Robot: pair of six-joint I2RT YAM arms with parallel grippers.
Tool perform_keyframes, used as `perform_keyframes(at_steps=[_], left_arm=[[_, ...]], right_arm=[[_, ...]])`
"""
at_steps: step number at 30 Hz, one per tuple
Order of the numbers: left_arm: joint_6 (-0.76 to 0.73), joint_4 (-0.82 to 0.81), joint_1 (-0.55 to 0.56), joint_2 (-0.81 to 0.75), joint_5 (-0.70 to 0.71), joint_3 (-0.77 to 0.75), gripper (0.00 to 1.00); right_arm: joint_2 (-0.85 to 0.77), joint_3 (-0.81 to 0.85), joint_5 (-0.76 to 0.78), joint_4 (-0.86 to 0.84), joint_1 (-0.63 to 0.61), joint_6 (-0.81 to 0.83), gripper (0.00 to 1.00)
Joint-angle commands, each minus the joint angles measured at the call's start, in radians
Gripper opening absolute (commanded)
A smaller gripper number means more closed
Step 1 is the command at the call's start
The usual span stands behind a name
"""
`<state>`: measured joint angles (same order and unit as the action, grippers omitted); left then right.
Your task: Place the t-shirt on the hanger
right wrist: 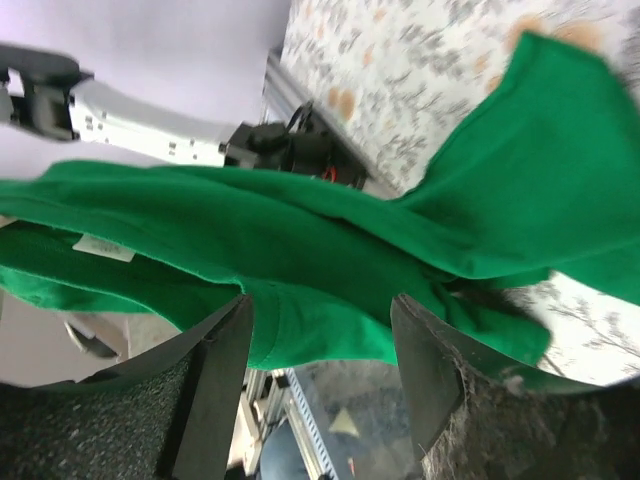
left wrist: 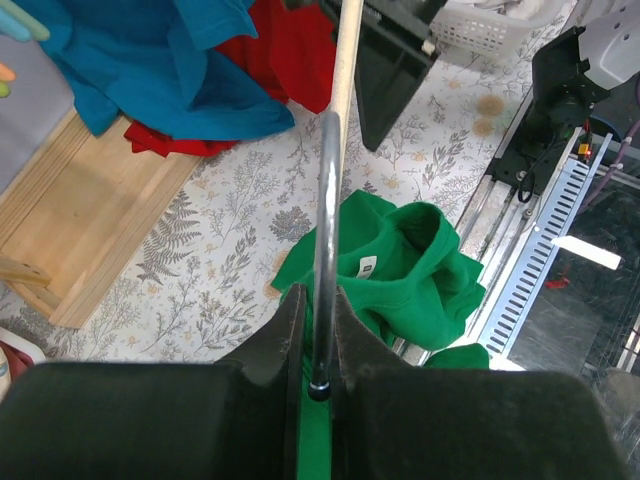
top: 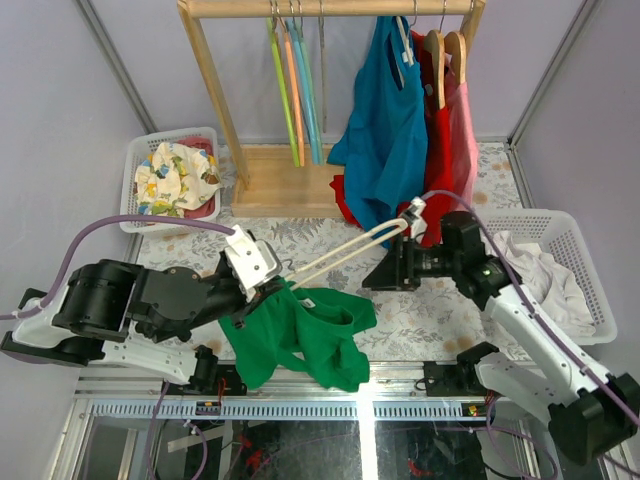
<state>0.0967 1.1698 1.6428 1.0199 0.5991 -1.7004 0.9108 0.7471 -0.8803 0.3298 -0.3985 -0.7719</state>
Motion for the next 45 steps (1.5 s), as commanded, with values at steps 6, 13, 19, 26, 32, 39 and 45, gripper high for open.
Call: perform_keyframes(at_steps=[6, 13, 19, 26, 32, 39, 45], left_arm=[[-0.006, -0.066, 0.004, -0.038, 0.053, 0.006, 0.0], [0.0, -0.103, 0.004, -0.087, 0.072, 0.058, 0.0], [0.007, -0.127, 0.004, -0.153, 0.08, 0.091, 0.0], [0.002, -0.146, 0.004, -0.194, 0.07, 0.11, 0.0], [-0.009, -0.158, 0.004, -0.169, 0.05, 0.116, 0.0], [-0.008, -0.154, 0.004, -0.132, 0.049, 0.105, 0.0], [-0.009, -0.148, 0.004, -0.097, 0.051, 0.085, 0.0]], right_arm=[[0.047, 0.082, 0.074, -0.088, -0.185, -0.099, 0.65], [0.036, 0.071, 0.111, -0.049, -0.227, -0.11, 0.67], [0.022, 0.046, 0.12, -0.08, -0.283, -0.177, 0.8], [0.037, 0.087, 0.129, -0.082, -0.324, -0.227, 0.85], [0.087, 0.119, 0.176, -0.075, -0.43, -0.248, 0.85], [0.123, 0.151, 0.262, -0.05, -0.468, -0.253, 0.8], [0.12, 0.146, 0.321, -0.029, -0.47, -0.266, 0.73]])
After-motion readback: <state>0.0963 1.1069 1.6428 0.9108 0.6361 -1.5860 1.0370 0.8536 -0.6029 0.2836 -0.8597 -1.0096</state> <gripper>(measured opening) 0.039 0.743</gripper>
